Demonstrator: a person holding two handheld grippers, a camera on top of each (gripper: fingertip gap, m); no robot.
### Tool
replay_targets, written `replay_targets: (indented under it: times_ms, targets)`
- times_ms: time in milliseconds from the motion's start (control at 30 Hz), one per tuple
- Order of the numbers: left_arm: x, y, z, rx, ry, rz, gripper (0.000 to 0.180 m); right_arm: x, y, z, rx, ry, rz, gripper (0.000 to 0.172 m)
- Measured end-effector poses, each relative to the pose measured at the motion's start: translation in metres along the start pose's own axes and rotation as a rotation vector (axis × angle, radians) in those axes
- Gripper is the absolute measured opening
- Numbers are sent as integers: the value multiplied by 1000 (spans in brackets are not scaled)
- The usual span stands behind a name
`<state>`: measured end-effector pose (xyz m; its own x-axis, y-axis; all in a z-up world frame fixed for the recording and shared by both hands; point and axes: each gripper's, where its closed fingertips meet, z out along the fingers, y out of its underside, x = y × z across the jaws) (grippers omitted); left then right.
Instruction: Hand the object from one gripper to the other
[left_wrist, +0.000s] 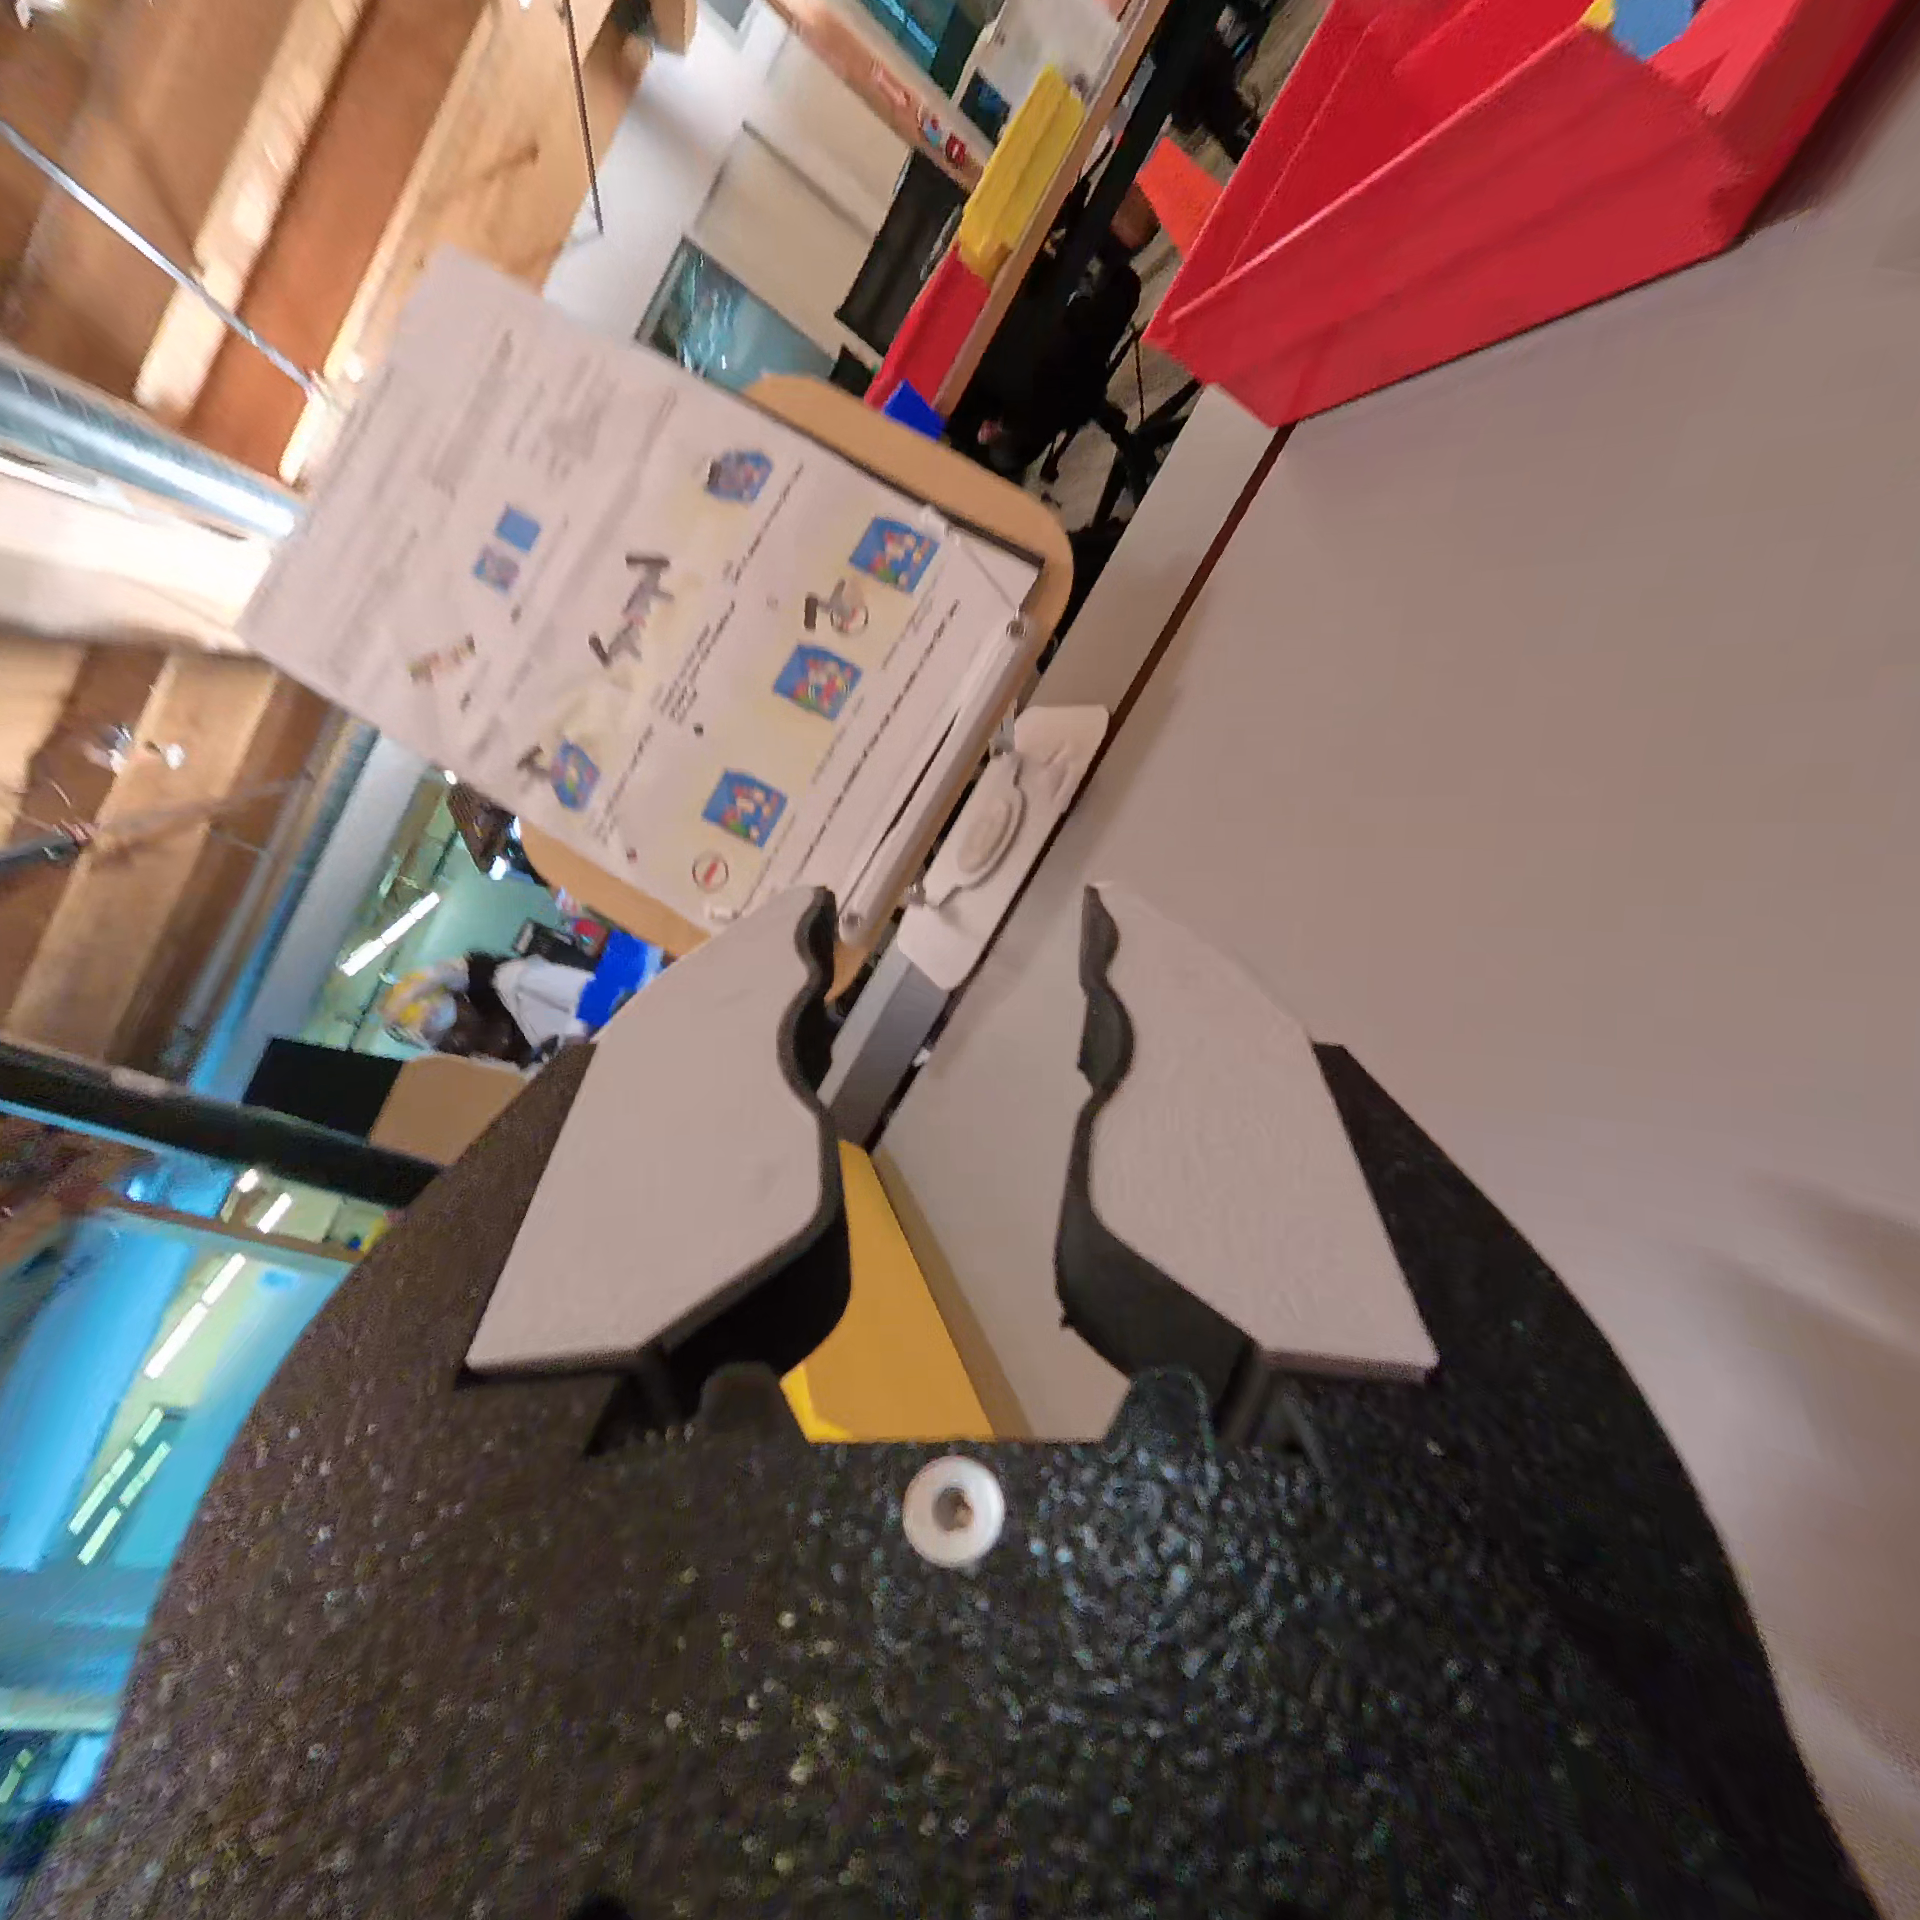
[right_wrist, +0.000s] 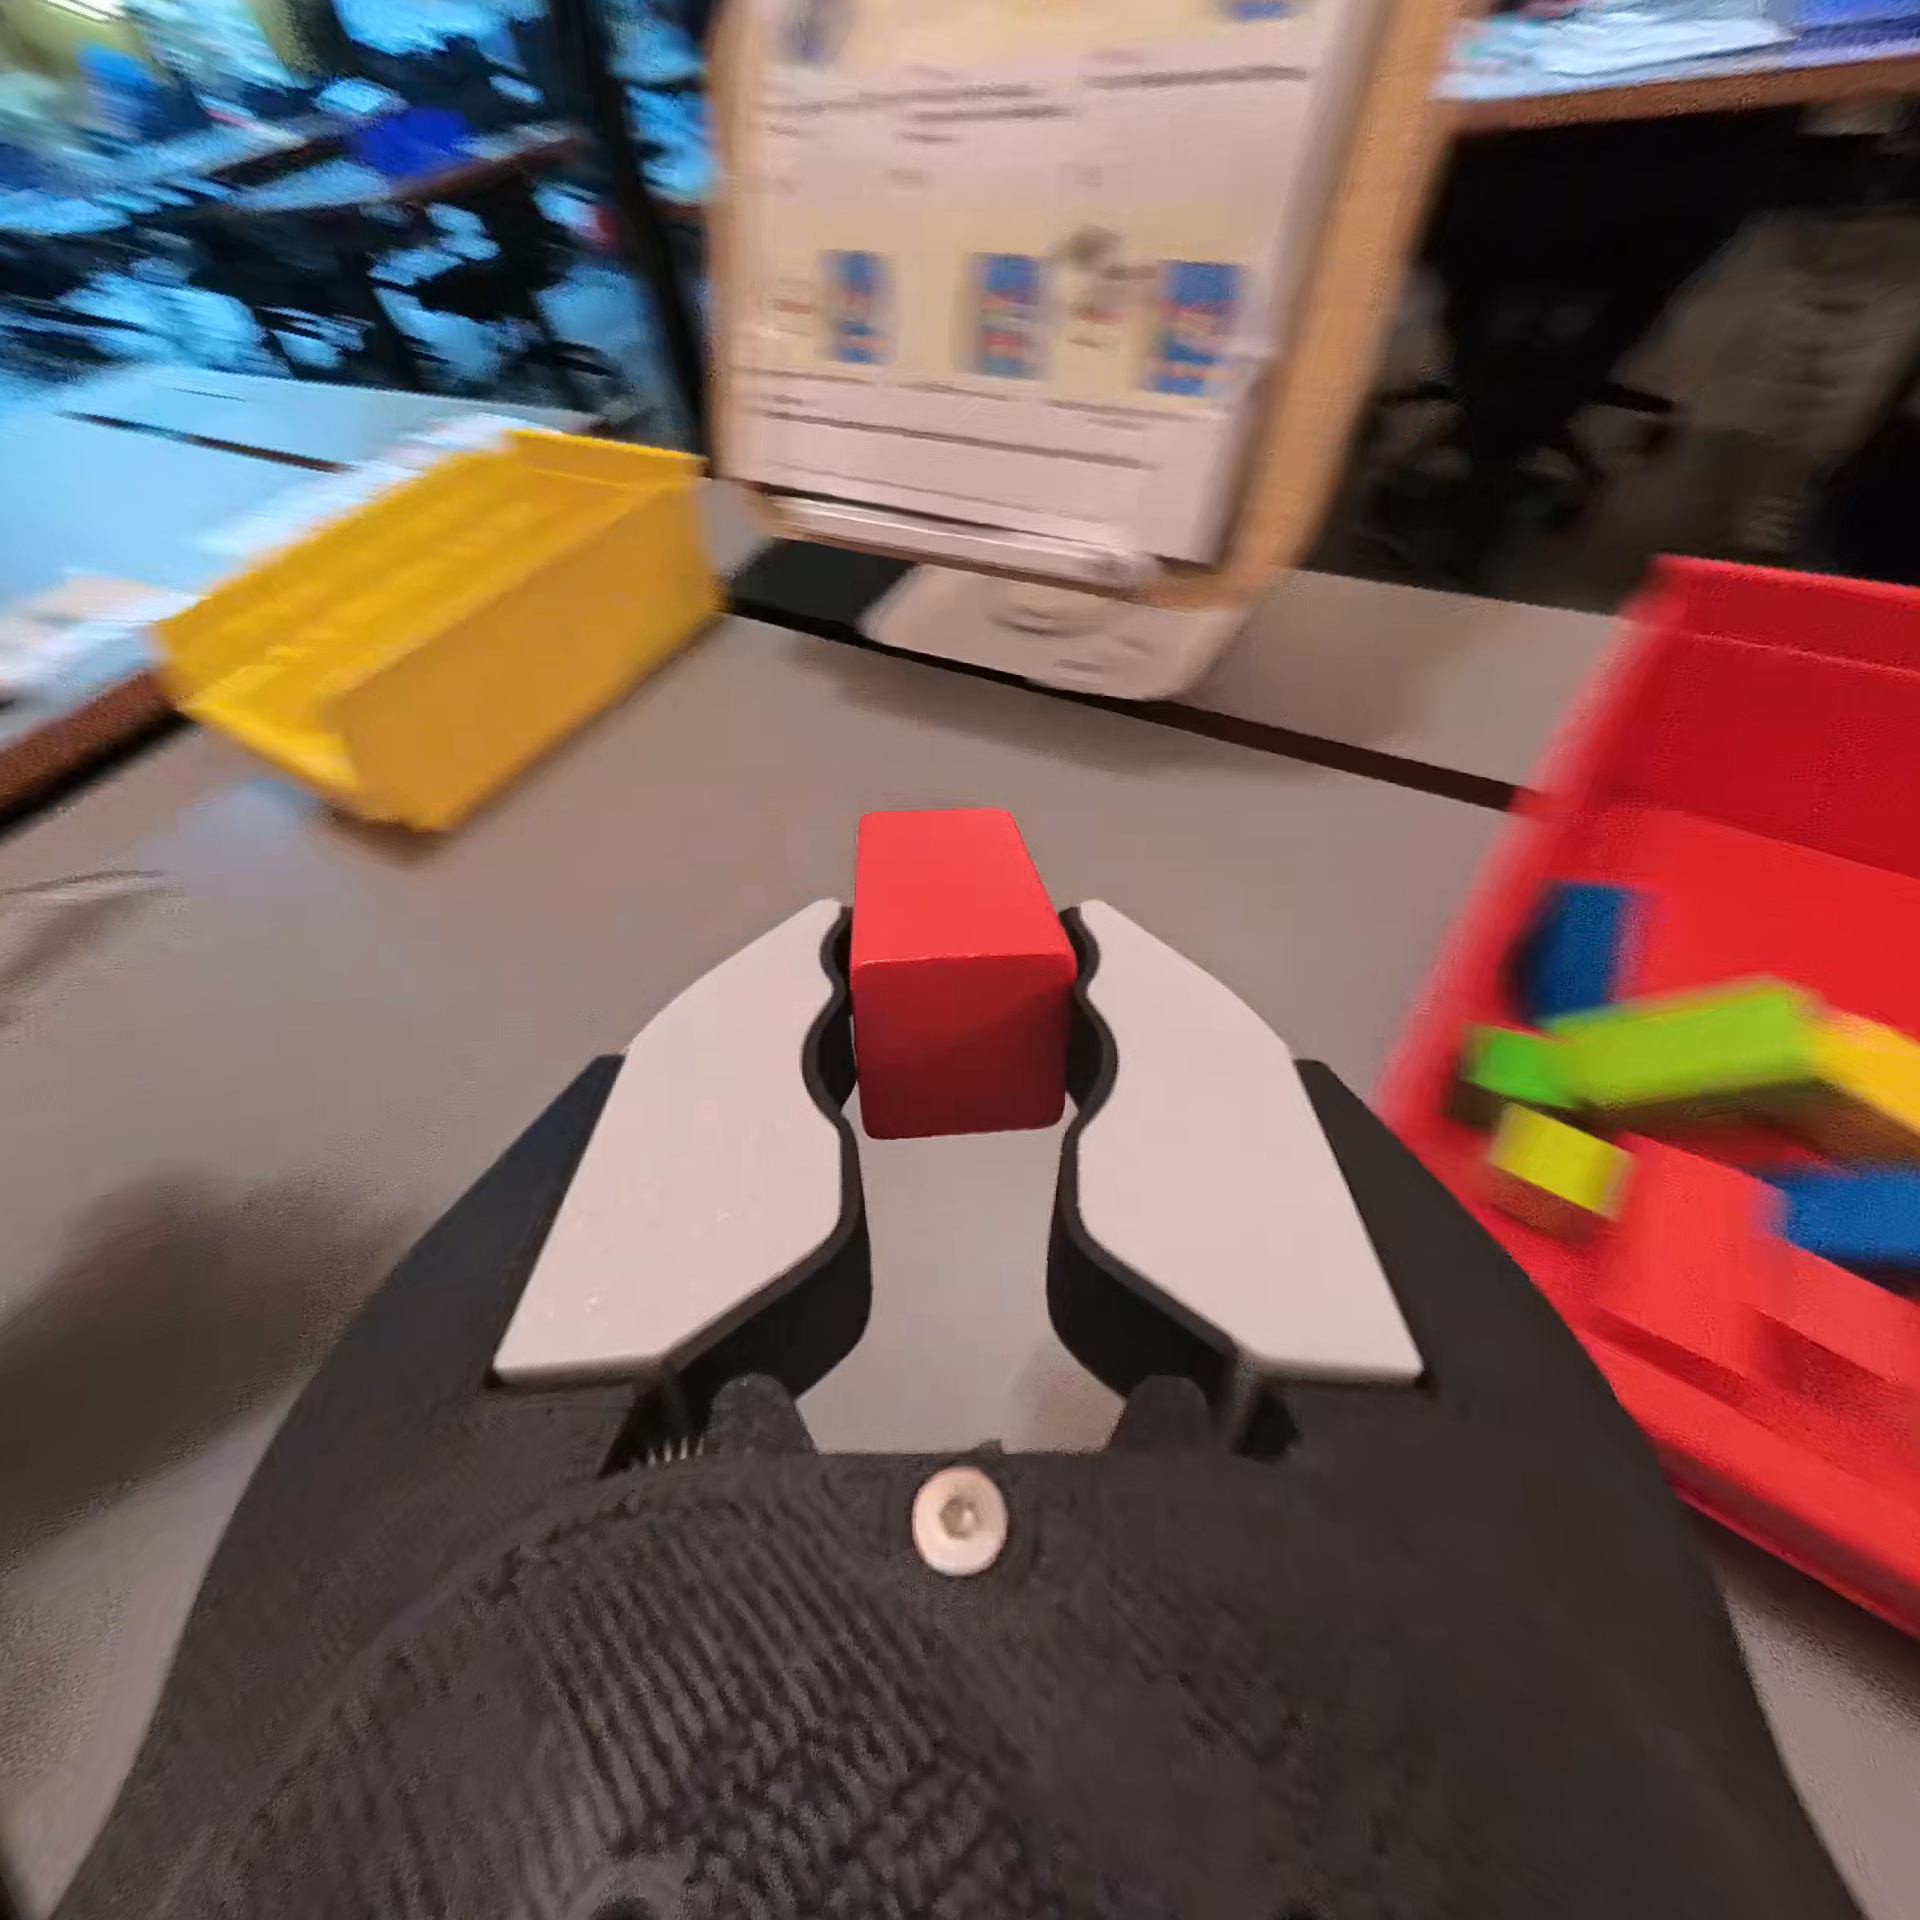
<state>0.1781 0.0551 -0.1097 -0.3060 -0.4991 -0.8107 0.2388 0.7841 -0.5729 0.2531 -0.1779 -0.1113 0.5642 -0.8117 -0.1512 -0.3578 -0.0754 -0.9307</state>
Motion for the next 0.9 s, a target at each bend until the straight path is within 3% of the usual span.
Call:
replay_targets:
  times_ms: [33, 167, 333, 467, 633, 833, 900]
  targets:
    - [-3, 10, -4, -16, 2, -24, 43, 34, 2, -9, -26, 84, 5, 38]
    - [-11, 48, -15, -99, 8, -100, 40, 152, 6, -36, -153, 339, 20, 38]
    - [-5, 70, -20, -129, 35, -211, 37, 234, 21, -37, -439, 513, -52, 38]
    - [4, 81, -14, -159, 66, -207, 37, 259, 49, -25, -690, 545, -126, 38]
    - [11, 89, -8, -175, 108, -203, 36, 283, 70, -21, -873, 606, -254, 38]
    - [14, 97, 0, -182, 142, -224, 36, 288, 90, -11, -892, 553, -215, 38]
    - [10, 99, 2, -194, 144, -234, 37, 290, 92, -12, -896, 573, -220, 51]
